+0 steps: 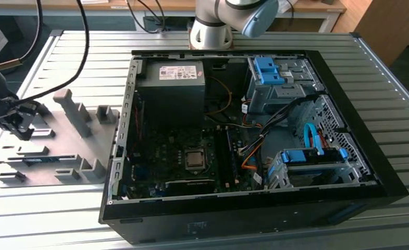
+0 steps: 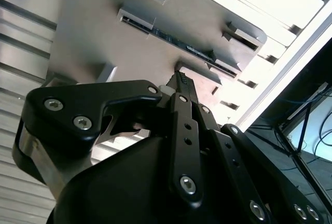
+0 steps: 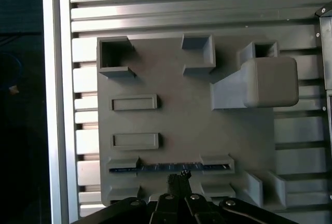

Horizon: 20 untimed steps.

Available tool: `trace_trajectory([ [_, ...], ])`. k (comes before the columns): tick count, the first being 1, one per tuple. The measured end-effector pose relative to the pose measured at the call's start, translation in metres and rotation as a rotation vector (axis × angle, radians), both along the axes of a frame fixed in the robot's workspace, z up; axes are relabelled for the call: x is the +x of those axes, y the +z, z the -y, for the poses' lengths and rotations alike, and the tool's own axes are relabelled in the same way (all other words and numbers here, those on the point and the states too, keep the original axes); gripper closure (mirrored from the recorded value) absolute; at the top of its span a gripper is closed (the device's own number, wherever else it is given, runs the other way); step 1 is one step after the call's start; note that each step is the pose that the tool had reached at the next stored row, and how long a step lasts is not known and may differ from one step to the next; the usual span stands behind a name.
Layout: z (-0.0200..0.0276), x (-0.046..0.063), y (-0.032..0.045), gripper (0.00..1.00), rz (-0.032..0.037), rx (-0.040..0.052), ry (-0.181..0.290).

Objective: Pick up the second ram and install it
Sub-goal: 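Reach for the second ram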

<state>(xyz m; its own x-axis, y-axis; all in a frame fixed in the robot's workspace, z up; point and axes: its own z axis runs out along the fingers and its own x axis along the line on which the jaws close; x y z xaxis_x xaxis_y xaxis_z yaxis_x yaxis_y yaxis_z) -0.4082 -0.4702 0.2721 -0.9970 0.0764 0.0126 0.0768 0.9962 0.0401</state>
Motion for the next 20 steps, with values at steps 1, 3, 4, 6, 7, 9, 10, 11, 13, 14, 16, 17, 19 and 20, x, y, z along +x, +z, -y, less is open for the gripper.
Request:
trace_trajectory([
  [1,0.0000,0.000,-0.0013,0.90,0.0000,0.0000,0.000],
  [3,0.0001,0.000,-0.0039,0.90,0.0001,0.0000,0.000],
  [4,0.0001,0.000,-0.0051,0.90,0.0001,0.0001,0.000],
  [6,0.0001,0.000,-0.0075,0.90,0.0000,0.0000,0.000],
  [7,0.0001,0.000,-0.0089,0.90,0.0001,0.0000,0.000],
  [9,0.0001,0.000,-0.0116,0.90,0.0000,0.0000,0.000],
  [10,0.0001,0.000,-0.0129,0.90,-0.0001,0.0000,0.000],
  [11,0.0001,0.000,-0.0142,0.90,0.0000,0.0000,0.000],
  [13,0.0001,0.000,-0.0165,0.90,0.0000,0.0000,0.000],
  [14,0.0001,0.000,-0.0177,0.90,0.0000,0.0000,0.000],
  [16,0.0001,0.000,-0.0200,0.90,0.0000,0.0000,0.000],
  [17,0.0001,0.000,-0.0210,0.90,0.0001,0.0000,0.000],
  [19,0.0001,0.000,-0.0231,0.90,0.0000,0.0000,0.000],
  [20,0.0001,0.000,-0.0242,0.90,0.0000,0.0000,0.000],
])
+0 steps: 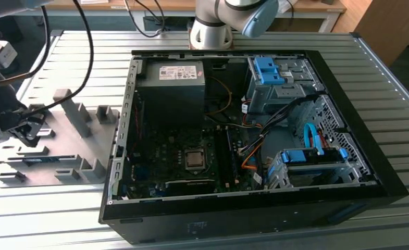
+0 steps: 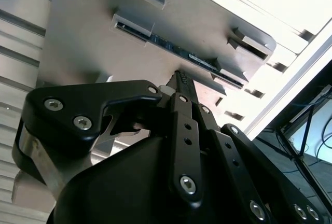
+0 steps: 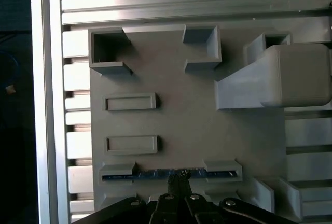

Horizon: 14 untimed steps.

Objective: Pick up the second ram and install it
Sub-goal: 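Reach for the second ram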

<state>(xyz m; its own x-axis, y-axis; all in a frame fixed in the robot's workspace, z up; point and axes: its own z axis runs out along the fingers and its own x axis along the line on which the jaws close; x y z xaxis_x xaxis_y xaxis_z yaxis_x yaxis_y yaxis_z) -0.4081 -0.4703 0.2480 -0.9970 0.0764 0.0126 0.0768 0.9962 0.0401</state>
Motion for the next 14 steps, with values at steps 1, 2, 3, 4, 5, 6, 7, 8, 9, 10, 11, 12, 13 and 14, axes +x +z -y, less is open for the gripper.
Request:
trace_trajectory([
  [1,0.0000,0.000,-0.0012,0.90,0.0001,0.0000,0.000],
  [2,0.0000,0.000,-0.0023,0.90,0.0001,0.0000,0.000],
  [3,0.0000,0.000,-0.0033,0.90,0.0000,0.0000,0.000],
  [4,0.0000,0.000,-0.0044,0.90,0.0001,0.0000,0.000],
  [5,0.0000,0.000,-0.0054,0.90,0.0001,0.0000,0.000],
  [6,0.0000,0.000,-0.0065,0.90,0.0001,0.0000,0.000],
  [7,0.0000,0.000,-0.0076,0.90,0.0001,0.0000,0.000],
  [8,0.0000,0.000,-0.0087,0.90,0.0000,0.0000,0.000],
  [9,0.0000,0.000,-0.0097,0.90,0.0000,0.0000,0.000],
  [10,0.0000,0.000,-0.0107,0.90,0.0001,0.0000,0.000],
  [11,0.0000,0.000,-0.0117,0.90,0.0001,0.0000,0.000],
  [12,0.0000,0.000,-0.0127,0.90,0.0000,0.0000,0.000],
  [13,0.0000,0.000,-0.0137,0.90,0.0000,0.0000,0.000],
  [14,0.0001,0.000,-0.0147,0.90,0.0000,-0.0001,0.000],
])
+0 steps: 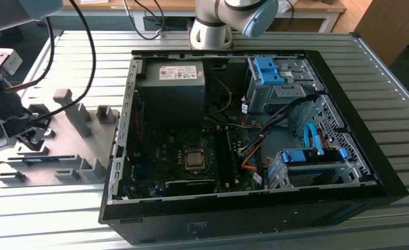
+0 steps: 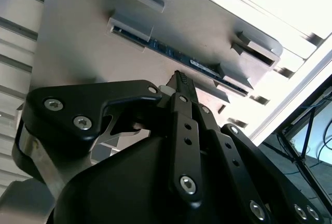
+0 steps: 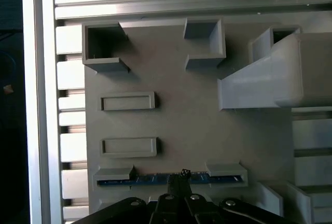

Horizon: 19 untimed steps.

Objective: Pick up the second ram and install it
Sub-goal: 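Reach for the second ram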

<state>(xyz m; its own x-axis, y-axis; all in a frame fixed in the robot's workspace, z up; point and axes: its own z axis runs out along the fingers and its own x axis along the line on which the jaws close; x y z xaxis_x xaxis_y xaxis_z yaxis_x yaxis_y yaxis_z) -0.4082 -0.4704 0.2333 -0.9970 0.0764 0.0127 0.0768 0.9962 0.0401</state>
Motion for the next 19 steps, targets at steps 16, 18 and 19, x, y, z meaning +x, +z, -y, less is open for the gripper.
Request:
trace_trajectory([
  [16,0.0000,0.000,-0.0156,0.90,0.0001,0.0000,0.000],
  [18,0.0000,0.000,-0.0176,0.90,0.0001,0.0001,0.000],
  [19,0.0000,0.000,-0.0185,0.90,0.0001,0.0001,0.000],
])
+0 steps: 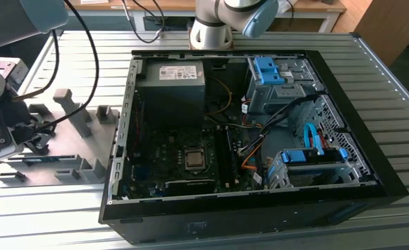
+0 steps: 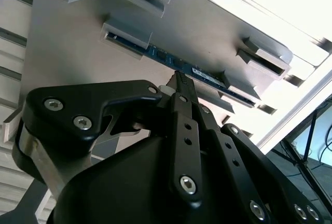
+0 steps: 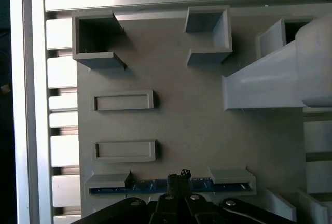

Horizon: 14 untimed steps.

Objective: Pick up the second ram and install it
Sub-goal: 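Reach for the second ram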

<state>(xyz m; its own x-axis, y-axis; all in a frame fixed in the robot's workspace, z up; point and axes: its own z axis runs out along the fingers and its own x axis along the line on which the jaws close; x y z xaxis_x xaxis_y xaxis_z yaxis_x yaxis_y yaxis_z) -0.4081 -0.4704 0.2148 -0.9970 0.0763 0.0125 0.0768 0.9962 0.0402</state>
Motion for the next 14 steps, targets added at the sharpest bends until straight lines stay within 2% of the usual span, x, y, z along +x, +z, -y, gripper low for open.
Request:
trace_trajectory([
  [9,0.0000,0.0000,-0.0087,0.90,-0.0004,-0.0003,0.000],
  [11,0.0000,0.0000,-0.0090,0.90,-0.0003,-0.0046,0.000],
  [14,0.0001,0.0000,-0.0063,0.90,0.0011,-0.0051,0.000],
])
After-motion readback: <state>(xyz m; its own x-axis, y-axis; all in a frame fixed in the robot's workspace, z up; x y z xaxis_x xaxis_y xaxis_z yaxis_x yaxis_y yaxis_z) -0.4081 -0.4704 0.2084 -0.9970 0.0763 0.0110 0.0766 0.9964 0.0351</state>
